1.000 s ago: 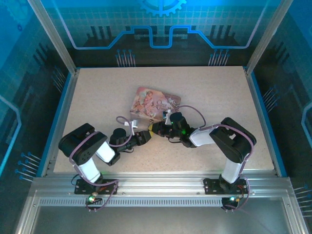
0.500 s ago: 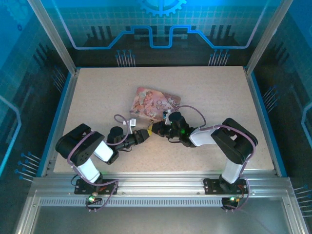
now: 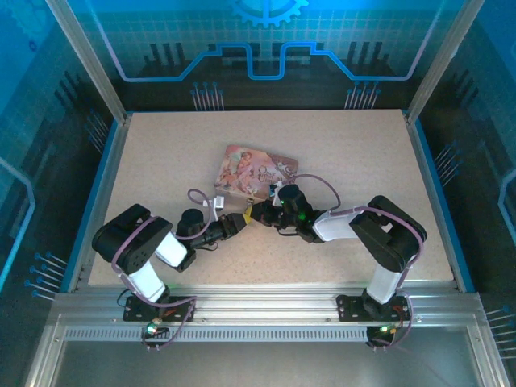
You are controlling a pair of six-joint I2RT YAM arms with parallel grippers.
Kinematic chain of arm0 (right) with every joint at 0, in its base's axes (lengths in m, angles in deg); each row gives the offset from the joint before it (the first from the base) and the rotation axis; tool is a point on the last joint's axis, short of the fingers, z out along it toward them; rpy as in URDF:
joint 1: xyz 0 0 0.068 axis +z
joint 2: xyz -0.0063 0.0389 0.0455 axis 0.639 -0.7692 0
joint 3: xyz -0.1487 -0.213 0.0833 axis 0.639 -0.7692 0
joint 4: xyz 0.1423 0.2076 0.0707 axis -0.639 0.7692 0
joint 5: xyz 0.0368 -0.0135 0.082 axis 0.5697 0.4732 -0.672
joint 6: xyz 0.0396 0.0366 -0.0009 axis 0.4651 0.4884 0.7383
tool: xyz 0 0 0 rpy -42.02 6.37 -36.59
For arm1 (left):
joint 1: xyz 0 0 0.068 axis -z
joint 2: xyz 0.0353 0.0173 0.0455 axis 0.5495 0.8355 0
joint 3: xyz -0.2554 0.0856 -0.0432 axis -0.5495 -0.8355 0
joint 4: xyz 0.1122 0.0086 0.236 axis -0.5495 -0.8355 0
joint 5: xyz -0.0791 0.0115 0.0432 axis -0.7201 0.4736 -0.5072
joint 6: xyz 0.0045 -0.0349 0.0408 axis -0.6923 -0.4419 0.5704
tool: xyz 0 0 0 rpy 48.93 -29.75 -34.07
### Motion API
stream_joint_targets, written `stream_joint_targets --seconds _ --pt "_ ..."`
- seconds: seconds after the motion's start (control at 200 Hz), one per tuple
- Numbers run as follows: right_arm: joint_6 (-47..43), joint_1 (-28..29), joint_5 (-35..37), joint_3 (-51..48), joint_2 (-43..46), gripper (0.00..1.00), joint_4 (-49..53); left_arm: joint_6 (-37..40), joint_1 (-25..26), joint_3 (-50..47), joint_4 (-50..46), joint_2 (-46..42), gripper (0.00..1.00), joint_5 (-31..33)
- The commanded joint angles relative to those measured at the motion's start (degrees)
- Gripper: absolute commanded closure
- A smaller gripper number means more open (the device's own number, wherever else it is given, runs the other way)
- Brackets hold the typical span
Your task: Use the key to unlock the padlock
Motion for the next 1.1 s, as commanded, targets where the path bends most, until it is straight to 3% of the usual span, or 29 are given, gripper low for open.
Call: stream_joint_targets --seconds 0.0,0.165,0.39,0.54,0.855,1.095 --pt "4.66 1.16 -2.64 -1.30 -1.96 1.00 4.53 -0.68 -0.75 1.68 4.10 0.61 0.70 1.85" --pt "5.32 1.56 -2.63 -1.00 -2.74 1.00 4.11 -0.95 -0.73 1.83 4.14 0.04 0.81 1.67" --pt "6.35 2.10 -2.62 -1.03 -3.05 1.00 2.71 -1.30 -0.76 2.19 4.13 0.61 0.87 1.60" --pt "6.79 2.27 -1.94 -1.82 -2.49 1.00 2.44 -1.29 -0.76 2.14 4.13 0.30 1.00 1.65" --pt "7.13 3.17 0.09 -2.22 -0.94 1.00 4.24 2.49 -0.56 1.60 4.13 0.05 1.00 3.27" --pt "5.44 5.30 4.17 1.33 -0.39 1.00 14.44 10.99 0.68 1.76 1.33 -0.25 1.00 5.90"
